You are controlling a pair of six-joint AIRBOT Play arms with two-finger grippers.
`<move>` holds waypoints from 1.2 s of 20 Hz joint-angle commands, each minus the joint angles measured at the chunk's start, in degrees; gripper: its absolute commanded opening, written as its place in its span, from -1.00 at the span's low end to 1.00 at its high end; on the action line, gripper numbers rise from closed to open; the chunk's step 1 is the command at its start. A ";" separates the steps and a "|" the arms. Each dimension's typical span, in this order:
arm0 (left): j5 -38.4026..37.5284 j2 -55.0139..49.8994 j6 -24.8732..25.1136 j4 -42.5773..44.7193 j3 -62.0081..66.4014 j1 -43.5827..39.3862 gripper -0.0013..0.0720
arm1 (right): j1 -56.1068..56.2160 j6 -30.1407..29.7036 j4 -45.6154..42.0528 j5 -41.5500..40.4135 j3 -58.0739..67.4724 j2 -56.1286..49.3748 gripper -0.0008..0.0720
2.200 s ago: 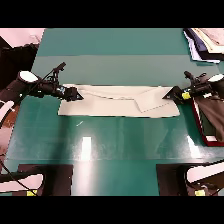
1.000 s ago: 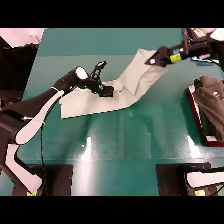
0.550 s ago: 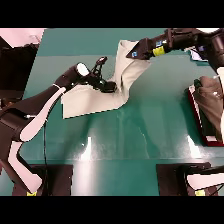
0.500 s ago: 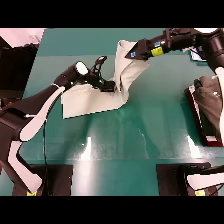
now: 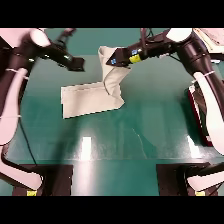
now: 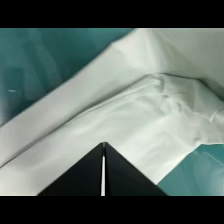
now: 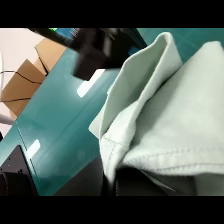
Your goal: Fold the shirts.
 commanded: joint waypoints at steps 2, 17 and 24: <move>-4.83 8.26 -0.42 4.57 0.96 8.20 -0.89 | 4.61 -0.33 0.00 -4.83 0.04 -2.95 -0.94; -12.22 13.07 -0.42 2.25 0.94 12.81 -0.89 | 21.97 -8.02 4.68 -21.40 11.91 -23.87 0.35; -12.94 13.05 -0.39 2.19 0.94 12.81 -0.89 | 4.92 -5.73 -4.63 -6.82 -6.86 -10.10 0.35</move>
